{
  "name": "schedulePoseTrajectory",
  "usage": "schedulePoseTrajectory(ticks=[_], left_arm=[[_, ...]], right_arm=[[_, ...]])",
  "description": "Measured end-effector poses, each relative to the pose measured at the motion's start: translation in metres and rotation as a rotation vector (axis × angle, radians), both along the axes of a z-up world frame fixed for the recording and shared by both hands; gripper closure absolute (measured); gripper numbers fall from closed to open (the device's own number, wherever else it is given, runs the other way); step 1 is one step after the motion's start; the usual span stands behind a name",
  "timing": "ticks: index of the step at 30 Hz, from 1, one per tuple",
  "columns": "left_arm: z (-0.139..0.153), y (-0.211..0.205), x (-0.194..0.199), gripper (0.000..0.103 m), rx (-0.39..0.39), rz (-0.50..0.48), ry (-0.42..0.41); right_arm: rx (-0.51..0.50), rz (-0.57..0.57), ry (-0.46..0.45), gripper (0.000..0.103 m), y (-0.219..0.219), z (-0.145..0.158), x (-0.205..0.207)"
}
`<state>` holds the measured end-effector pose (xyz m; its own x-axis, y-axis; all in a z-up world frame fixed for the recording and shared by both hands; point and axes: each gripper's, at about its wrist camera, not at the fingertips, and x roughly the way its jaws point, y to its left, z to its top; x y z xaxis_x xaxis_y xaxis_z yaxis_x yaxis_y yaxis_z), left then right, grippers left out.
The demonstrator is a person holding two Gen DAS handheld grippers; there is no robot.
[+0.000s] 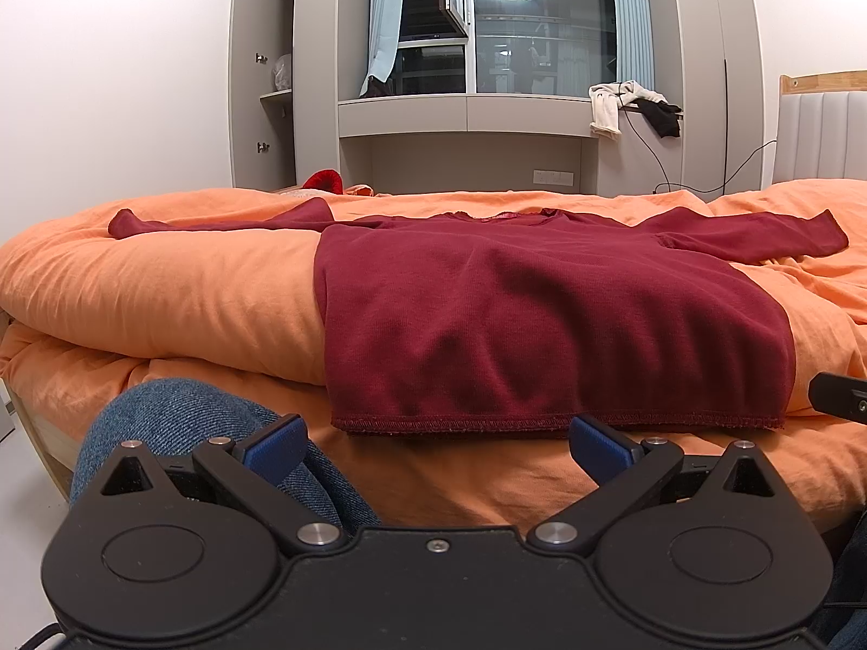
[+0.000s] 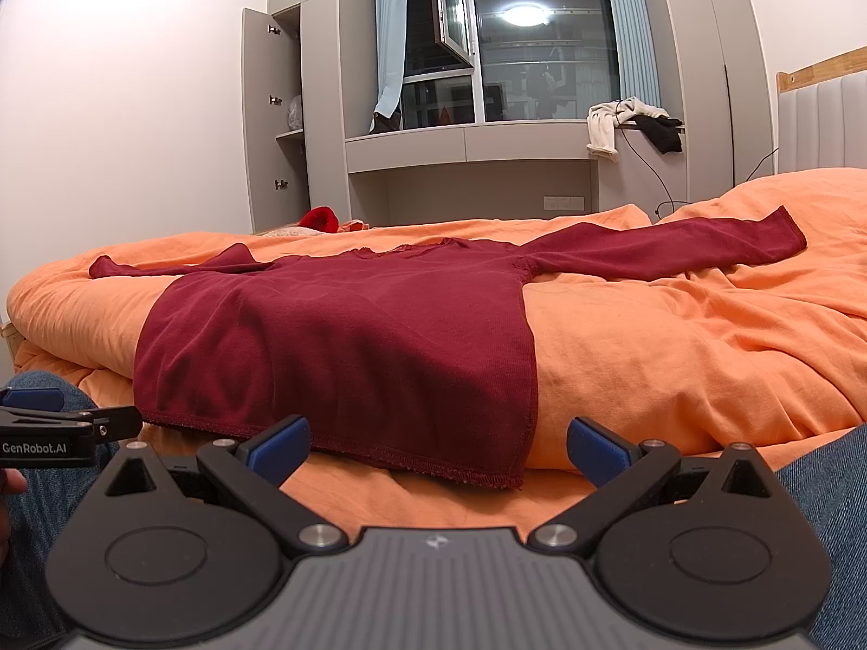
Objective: Fold small clothes
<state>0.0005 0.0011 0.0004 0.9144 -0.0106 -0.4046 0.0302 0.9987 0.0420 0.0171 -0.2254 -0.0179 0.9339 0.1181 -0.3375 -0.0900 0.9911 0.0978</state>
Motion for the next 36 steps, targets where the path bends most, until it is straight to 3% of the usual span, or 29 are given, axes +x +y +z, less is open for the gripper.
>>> schedulePoseTrajectory(ticks=[30, 36], left_arm=[[-0.005, -0.005, 0.009, 0.0, 0.031, -0.007, 0.02], [0.009, -0.016, 0.024, 0.0, 0.05, -0.021, 0.052]], right_arm=[[0.019, 0.003, 0.03, 0.0, -0.001, 0.004, 0.004], [0.047, 0.029, 0.051, 0.0, -0.003, 0.013, 0.012]])
